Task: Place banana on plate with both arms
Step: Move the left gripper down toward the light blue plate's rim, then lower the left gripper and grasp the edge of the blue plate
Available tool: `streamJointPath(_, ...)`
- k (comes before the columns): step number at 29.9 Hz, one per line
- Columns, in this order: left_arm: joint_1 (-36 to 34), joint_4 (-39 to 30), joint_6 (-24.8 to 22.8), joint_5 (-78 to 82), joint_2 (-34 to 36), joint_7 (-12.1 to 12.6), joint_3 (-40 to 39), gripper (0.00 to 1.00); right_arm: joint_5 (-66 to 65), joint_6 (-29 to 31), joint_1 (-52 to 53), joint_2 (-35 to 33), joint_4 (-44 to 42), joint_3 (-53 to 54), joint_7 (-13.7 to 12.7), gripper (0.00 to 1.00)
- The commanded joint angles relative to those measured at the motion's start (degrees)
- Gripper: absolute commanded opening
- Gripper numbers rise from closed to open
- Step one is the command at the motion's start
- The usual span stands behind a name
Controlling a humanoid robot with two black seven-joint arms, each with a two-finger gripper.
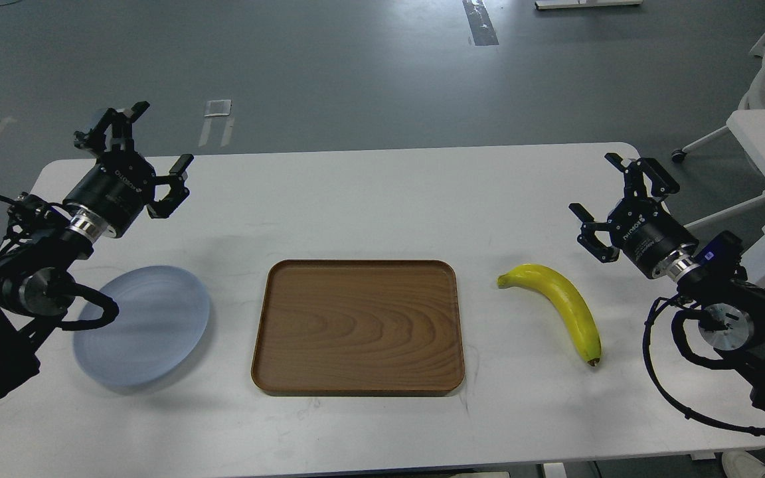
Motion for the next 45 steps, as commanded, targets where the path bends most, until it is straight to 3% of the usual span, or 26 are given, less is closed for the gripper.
streamJointPath(1,0.27,0.07,0.00,-0.03,0.23,-0.17,0.00,1.00,-0.03,0.01,-0.01,0.23,-0.37,-0.02,-0.02,1.00)
streamJointPath(15,1.06,2.88,0.00,0.94,3.22,0.27,1.05,1.00,-0.03,0.01,2.28,-0.20,-1.07,-3.18,-0.02,1.00)
streamJointPath(19,0.71,1.39,0.00,5.41,4.53,-1.57,1.23,1.00,-0.21,0.01,2.54,0.23,-1.77,-3.27,-0.02,1.00)
streamJointPath(20,0.54,-0.09,0.00,9.34,6.37,-2.51,1.23,1.00,-0.21,0.01,2.54,0.32,-1.86,-3.18,-0.02,1.00)
streamJointPath(24,0.18,-5.72,0.00,28.07,11.91,-2.51,0.71,1.00,-0.47,0.01,2.98,0.32,-1.95,-3.44,-0.02,1.00)
streamJointPath(31,-0.08,-27.41,0.00,50.19,27.72,-2.51,0.53,1.00,-0.47,0.01,3.77,0.41,-2.21,-4.76,-0.02,1.00)
streamJointPath(34,-0.08,-32.60,0.00,62.05,31.85,-2.51,0.70,1.00,-0.47,0.01,3.86,0.50,-2.21,-4.76,-0.02,1.00)
streamJointPath(39,0.80,-35.35,0.00,81.13,36.09,-2.51,1.41,1.00,-0.56,0.01,3.95,0.94,-2.13,-4.76,-0.02,1.00)
streamJointPath(45,0.89,-31.49,0.00,93.31,36.18,-2.51,6.06,1.00,-0.56,0.01,4.39,1.29,-2.13,-4.76,-0.02,1.00)
